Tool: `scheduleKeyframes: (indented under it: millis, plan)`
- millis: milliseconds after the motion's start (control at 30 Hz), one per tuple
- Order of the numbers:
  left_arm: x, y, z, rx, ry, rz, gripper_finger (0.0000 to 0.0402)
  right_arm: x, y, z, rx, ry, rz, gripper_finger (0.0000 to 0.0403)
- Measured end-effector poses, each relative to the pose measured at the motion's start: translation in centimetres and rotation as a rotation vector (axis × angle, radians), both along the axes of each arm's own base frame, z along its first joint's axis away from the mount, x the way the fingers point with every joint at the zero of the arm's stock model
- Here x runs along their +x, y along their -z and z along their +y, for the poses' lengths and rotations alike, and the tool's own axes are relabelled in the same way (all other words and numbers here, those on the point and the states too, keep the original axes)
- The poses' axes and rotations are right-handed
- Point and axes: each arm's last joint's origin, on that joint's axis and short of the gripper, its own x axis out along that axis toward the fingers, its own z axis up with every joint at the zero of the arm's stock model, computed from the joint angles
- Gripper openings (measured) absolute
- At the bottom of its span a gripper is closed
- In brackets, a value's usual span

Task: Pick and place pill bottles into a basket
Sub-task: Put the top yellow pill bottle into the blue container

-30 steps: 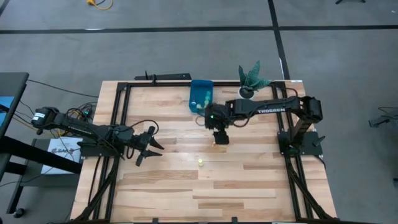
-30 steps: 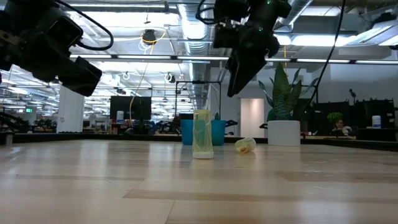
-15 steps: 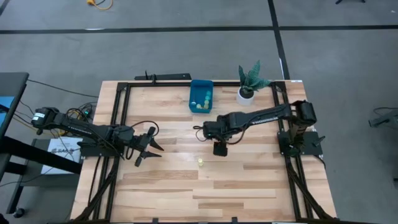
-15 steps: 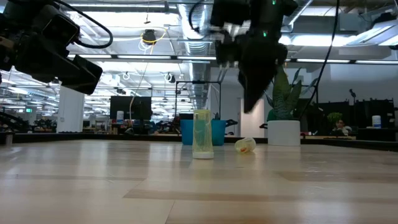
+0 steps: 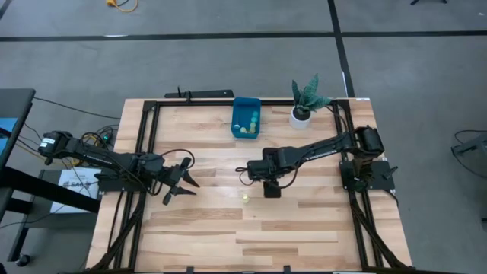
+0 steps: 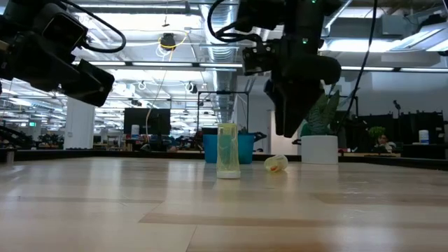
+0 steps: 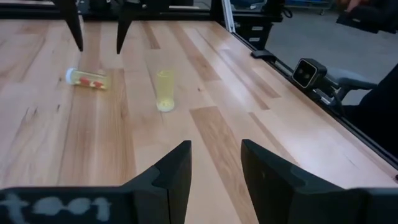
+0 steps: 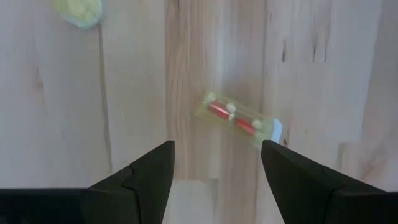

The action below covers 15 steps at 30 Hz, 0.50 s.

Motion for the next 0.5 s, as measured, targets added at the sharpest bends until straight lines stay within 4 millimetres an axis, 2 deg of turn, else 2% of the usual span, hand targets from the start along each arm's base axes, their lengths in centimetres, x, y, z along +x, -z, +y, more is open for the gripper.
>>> scheduleKeyframes:
  millis: [500]
  plan:
    - [0.01,-0.04,0.01,-0.014,-0.007,0.001,0.0128,-0.13,0.37,0.17,-0.049,-0.195,0.048,0.0235]
